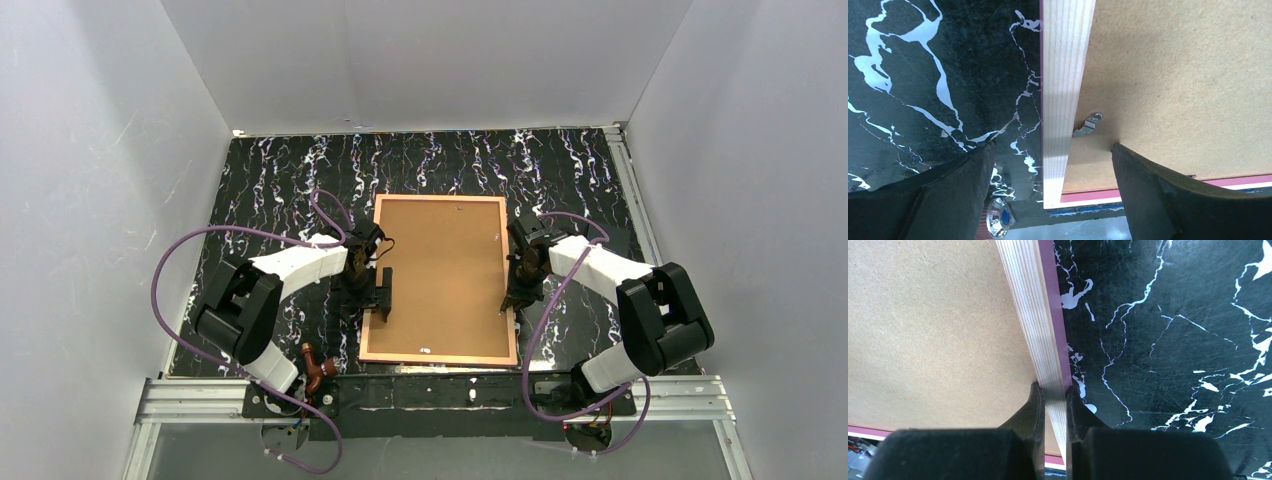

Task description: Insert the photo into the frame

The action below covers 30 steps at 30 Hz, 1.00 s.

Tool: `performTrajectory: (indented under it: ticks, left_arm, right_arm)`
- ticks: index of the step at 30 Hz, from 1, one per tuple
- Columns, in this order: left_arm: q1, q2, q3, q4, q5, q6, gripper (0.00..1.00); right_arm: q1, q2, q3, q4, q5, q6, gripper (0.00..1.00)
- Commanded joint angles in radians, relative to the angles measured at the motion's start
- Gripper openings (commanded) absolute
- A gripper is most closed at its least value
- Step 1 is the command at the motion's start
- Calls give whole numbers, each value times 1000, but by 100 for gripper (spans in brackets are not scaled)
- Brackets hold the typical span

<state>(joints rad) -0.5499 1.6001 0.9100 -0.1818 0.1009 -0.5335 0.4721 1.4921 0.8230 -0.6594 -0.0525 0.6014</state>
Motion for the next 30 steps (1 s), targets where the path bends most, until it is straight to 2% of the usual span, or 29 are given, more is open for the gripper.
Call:
performTrajectory:
  ticks: [1,8,13,25,30]
  left_arm:
    - [-4,-14,13,-117,-30,10,87]
    - [-5,-72,4,-87,-79,24,91]
    - [-5,-103,-2,-62,-136,34,91]
    - [-5,-42,0,-18,-140,84,82]
    - [-11,-9,-5,-2,-125,95,73]
  right_arm:
    - [29,36,-1,-17,95,-10,1]
    - [30,24,2,-18,78,-19,8]
    - [29,23,-8,-13,71,-20,7]
    - [30,27,-11,-25,74,-28,6]
    - [30,26,-13,-26,79,-28,6]
